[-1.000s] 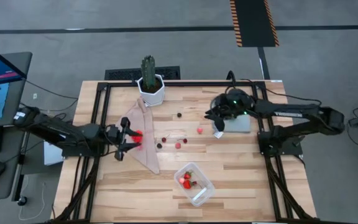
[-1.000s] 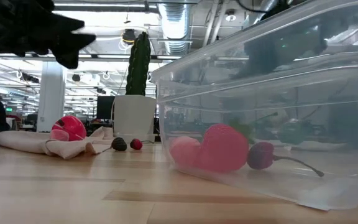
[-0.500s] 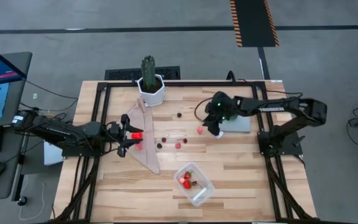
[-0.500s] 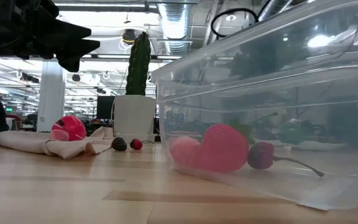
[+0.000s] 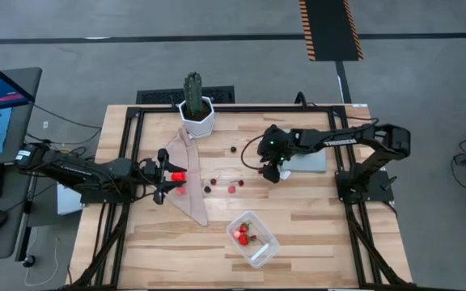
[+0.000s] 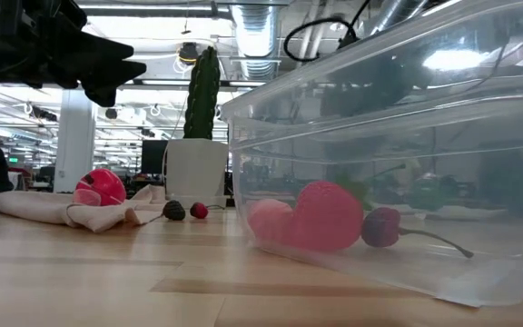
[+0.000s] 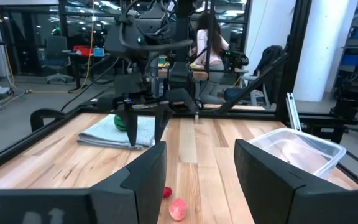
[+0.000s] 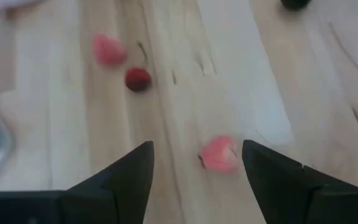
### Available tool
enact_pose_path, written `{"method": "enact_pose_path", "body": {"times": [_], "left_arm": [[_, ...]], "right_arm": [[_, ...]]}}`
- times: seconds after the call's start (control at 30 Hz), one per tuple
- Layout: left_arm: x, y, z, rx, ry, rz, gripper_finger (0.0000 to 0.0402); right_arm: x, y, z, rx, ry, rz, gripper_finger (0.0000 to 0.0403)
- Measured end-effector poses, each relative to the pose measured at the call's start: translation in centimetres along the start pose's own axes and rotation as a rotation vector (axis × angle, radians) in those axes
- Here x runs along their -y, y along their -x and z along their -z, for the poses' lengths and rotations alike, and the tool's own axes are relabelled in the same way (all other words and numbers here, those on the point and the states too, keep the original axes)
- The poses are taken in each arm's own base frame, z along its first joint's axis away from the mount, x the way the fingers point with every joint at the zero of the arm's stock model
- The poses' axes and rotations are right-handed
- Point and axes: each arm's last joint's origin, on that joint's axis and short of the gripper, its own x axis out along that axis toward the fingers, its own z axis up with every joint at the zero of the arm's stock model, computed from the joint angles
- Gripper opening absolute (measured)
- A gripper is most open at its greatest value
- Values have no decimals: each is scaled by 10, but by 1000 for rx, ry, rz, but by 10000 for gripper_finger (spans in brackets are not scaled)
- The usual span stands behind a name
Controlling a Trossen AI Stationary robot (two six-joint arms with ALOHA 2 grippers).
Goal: Pick and placing Produce into tupperware
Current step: Put the top peach into the transparent bin
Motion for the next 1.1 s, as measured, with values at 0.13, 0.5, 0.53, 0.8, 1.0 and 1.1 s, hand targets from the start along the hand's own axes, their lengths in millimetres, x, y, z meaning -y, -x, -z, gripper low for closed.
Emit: {"method": "enact_pose_path", "body": {"times": [0.13, 0.5, 0.53, 0.8, 1.0, 1.1], "left_arm": [[0, 0, 1, -8, -1, 0, 178], [0, 0, 1, -7, 4, 0, 178], [0, 0, 1, -7, 5, 0, 178], [0, 0, 1, -6, 4, 6, 178], [0, 0, 1, -6, 4, 6, 178], [0, 0, 1, -7, 5, 6, 178]], "right_arm": [[2, -4, 2, -19, 11, 46, 270], [6, -14, 5, -56, -9, 106, 270], [6, -17, 7, -70, -12, 106, 270], [9, -34, 9, -81, -2, 103, 270], [11, -41, 11, -94, 2, 103, 267], [11, -41, 10, -91, 3, 102, 251]]}}
